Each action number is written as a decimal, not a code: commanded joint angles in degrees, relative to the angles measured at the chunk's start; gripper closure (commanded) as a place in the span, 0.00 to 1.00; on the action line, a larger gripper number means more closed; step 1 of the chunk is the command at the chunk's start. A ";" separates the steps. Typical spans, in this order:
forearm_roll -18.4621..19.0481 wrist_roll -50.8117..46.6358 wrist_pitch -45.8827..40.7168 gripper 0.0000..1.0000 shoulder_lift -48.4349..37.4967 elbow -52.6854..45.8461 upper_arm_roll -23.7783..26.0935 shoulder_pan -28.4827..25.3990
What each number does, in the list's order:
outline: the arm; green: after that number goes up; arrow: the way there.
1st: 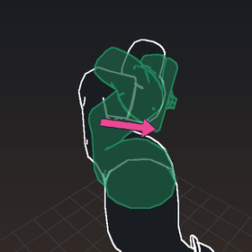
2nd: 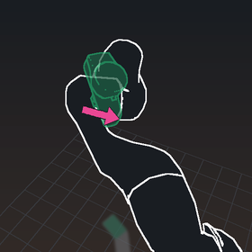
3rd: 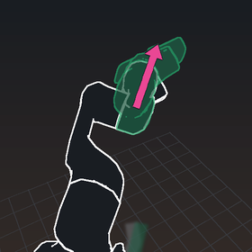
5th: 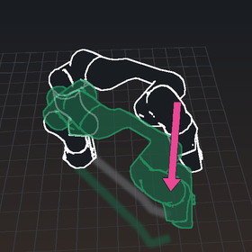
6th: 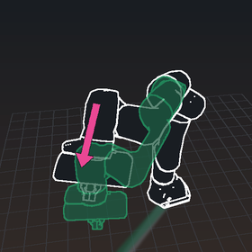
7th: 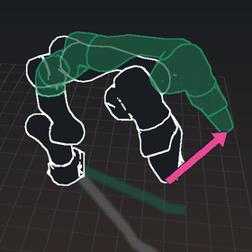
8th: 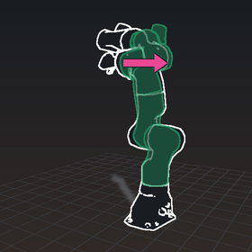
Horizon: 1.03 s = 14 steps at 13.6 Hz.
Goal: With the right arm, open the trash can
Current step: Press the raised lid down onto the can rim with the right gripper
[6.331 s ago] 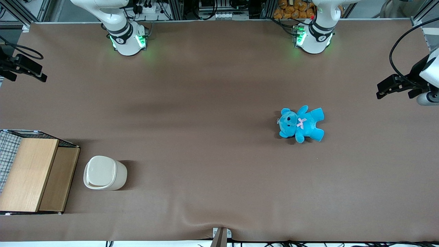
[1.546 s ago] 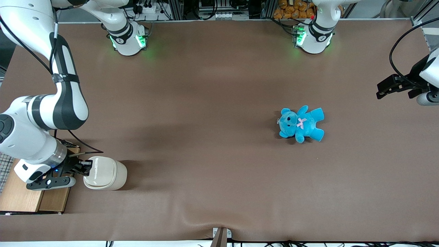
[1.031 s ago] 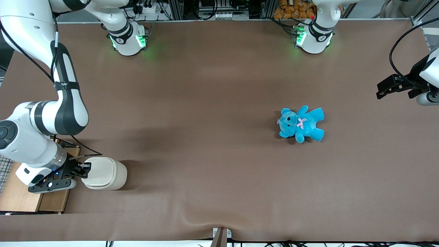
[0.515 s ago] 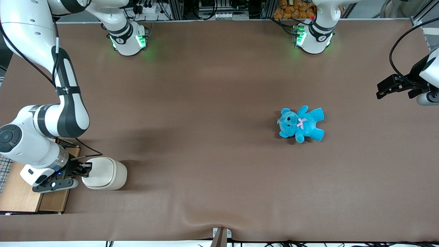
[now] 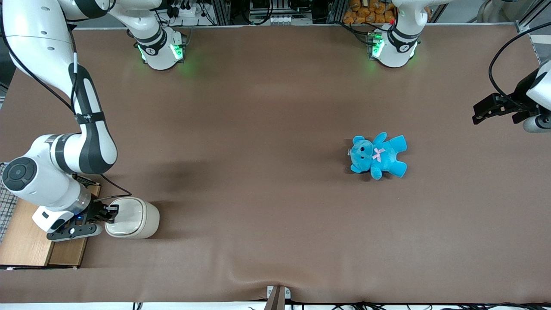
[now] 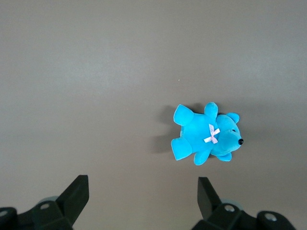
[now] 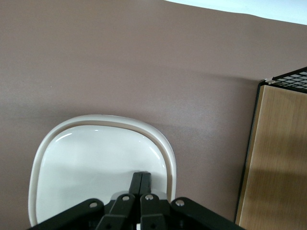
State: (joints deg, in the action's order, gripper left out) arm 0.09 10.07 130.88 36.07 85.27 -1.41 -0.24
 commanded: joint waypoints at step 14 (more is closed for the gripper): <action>0.00 -0.49 -6.86 1.00 -0.47 -3.97 0.97 0.42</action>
State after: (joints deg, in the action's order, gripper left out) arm 0.06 10.07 125.44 36.05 82.08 -1.07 -0.19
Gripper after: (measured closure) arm 0.987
